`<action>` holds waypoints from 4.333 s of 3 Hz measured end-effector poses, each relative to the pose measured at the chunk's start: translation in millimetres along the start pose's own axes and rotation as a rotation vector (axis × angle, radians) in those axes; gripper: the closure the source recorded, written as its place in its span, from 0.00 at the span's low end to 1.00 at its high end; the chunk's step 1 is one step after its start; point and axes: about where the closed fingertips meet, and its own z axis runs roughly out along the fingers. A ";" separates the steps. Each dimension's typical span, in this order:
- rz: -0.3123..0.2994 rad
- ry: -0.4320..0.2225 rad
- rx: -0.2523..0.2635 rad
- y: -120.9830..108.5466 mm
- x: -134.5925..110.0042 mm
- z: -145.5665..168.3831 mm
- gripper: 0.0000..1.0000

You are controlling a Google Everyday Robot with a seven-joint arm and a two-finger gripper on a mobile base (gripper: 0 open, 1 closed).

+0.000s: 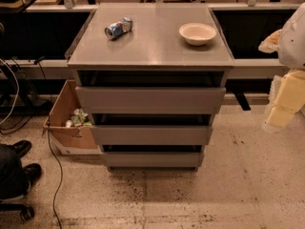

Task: Open bottom drawer

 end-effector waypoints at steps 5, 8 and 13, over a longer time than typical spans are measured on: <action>0.087 -0.122 -0.271 51.1 9.1 275.8 0.00; 0.129 -0.192 -0.380 80.3 -7.5 360.0 0.00; 0.276 -0.417 -0.363 82.9 -62.6 632.2 0.00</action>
Offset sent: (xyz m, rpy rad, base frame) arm 0.0007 0.0023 -0.1260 0.1089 0.1463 -0.0406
